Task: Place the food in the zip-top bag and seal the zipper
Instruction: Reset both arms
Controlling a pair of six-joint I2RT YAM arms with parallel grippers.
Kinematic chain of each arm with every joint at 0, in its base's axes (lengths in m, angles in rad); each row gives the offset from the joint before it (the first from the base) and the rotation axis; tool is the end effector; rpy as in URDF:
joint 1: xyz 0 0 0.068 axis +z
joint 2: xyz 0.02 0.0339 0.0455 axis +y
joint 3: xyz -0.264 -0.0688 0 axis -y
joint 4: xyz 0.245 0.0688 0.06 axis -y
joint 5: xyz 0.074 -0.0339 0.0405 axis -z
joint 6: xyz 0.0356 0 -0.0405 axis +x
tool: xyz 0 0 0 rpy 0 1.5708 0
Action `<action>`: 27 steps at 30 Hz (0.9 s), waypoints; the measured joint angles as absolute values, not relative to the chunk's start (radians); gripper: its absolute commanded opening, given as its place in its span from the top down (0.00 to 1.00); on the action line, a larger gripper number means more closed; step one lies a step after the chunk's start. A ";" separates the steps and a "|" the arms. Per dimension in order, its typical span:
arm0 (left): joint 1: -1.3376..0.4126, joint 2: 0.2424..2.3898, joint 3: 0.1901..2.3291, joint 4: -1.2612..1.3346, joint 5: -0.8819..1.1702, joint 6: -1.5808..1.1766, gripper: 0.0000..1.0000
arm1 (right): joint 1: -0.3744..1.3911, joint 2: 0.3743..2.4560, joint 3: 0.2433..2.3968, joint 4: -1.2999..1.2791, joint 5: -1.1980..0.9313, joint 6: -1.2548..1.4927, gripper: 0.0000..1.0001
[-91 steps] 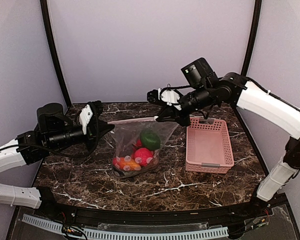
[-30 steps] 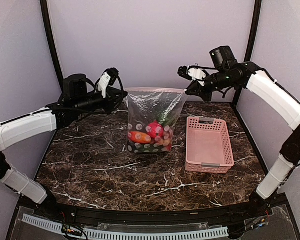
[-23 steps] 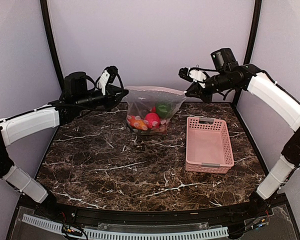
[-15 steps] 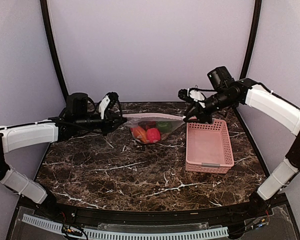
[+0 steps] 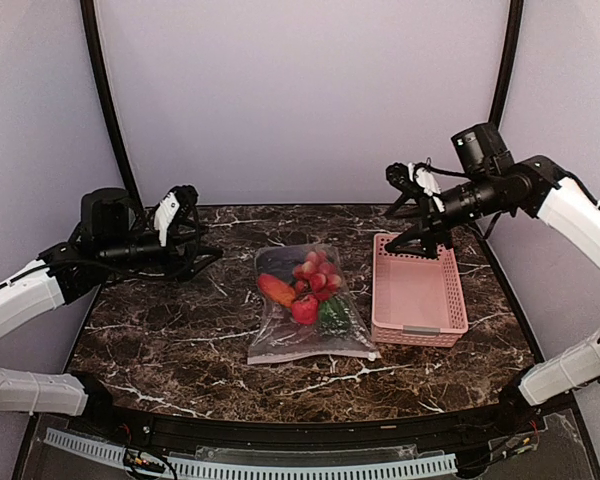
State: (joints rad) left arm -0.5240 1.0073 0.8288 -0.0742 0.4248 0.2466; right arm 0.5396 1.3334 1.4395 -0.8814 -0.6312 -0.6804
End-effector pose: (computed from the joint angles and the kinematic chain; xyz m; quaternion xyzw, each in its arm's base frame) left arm 0.1951 -0.1297 0.3256 0.4101 0.6676 -0.2478 0.5698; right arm 0.2196 0.1560 0.3838 -0.6006 0.6495 0.2595 0.3874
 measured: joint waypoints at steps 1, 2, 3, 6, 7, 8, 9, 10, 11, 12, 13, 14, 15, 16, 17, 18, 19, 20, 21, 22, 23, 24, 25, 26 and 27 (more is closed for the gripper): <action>-0.524 0.995 0.829 -0.080 0.405 0.250 0.28 | 0.537 1.312 1.439 -0.879 -0.626 -0.671 0.18; -0.524 0.984 0.829 -0.085 0.376 0.249 0.28 | 0.532 1.292 1.440 -0.874 -0.617 -0.657 0.14; -0.524 0.978 0.830 -0.086 0.349 0.247 0.26 | 0.521 1.277 1.439 -0.863 -0.602 -0.642 0.04; -0.524 0.987 0.848 -0.096 0.234 0.234 0.18 | 0.454 1.257 1.426 -0.797 -0.554 -0.574 0.01; -0.524 1.001 0.867 -0.109 0.184 0.224 0.10 | 0.425 1.254 1.414 -0.765 -0.533 -0.545 0.01; -0.525 1.019 0.892 -0.113 0.132 0.214 0.05 | 0.398 1.251 1.399 -0.738 -0.513 -0.521 0.01; -0.525 1.037 0.919 -0.120 0.087 0.202 0.02 | 0.364 1.246 1.376 -0.698 -0.487 -0.489 0.01; -0.525 1.058 0.951 -0.121 0.041 0.192 0.02 | 0.326 1.238 1.350 -0.659 -0.464 -0.457 0.01; -0.525 1.078 0.982 -0.122 -0.002 0.177 0.01 | 0.289 1.230 1.322 -0.625 -0.444 -0.426 0.01; -0.525 1.091 1.002 -0.122 -0.031 0.167 0.01 | 0.249 1.221 1.296 -0.593 -0.423 -0.395 0.01; -0.525 1.106 1.027 -0.122 -0.069 0.155 0.01 | 0.214 1.211 1.274 -0.561 -0.398 -0.357 0.01; -0.524 1.120 1.048 -0.122 -0.096 0.142 0.01 | 0.188 1.205 1.260 -0.536 -0.368 -0.325 0.01; -0.524 1.135 1.067 -0.125 -0.128 0.130 0.01 | 0.162 1.199 1.249 -0.505 -0.322 -0.278 0.01; -0.524 1.147 1.081 -0.127 -0.147 0.118 0.01 | 0.149 1.196 1.246 -0.483 -0.290 -0.250 0.01; -0.524 1.163 1.095 -0.130 -0.166 0.105 0.01 | 0.142 1.193 1.243 -0.455 -0.252 -0.223 0.01; -0.524 1.177 1.102 -0.130 -0.183 0.091 0.01 | 0.141 1.189 1.239 -0.426 -0.220 -0.200 0.01; -0.524 1.188 1.104 -0.131 -0.196 0.079 0.01 | 0.142 1.181 1.228 -0.393 -0.193 -0.180 0.01; -0.524 1.197 1.102 -0.134 -0.205 0.067 0.01 | 0.142 1.168 1.210 -0.361 -0.170 -0.166 0.01; -0.524 1.202 1.097 -0.134 -0.212 0.055 0.01 | 0.142 1.153 1.187 -0.335 -0.152 -0.155 0.01; -0.524 1.202 1.081 -0.128 -0.222 0.041 0.01 | 0.142 1.139 1.166 -0.322 -0.142 -0.146 0.01; -0.524 1.196 1.066 -0.121 -0.227 0.032 0.01 | 0.142 1.131 1.153 -0.314 -0.134 -0.141 0.01; -0.524 1.188 1.040 -0.110 -0.232 0.022 0.01 | 0.142 1.122 1.137 -0.306 -0.133 -0.134 0.01; -0.524 1.177 1.017 -0.100 -0.237 0.014 0.01 | 0.142 1.119 1.128 -0.300 -0.132 -0.131 0.01; -0.524 1.163 0.982 -0.079 -0.243 0.008 0.01 | 0.142 1.117 1.118 -0.292 -0.132 -0.127 0.01; -0.524 1.145 0.948 -0.064 -0.248 0.003 0.01 | 0.142 1.117 1.110 -0.285 -0.133 -0.124 0.01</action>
State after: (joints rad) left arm -0.5243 1.1450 0.9482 -0.0643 -0.2478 0.0032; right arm 0.1417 1.1168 1.1095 -0.2848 -0.1326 -0.1242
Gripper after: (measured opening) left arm 0.988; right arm 0.986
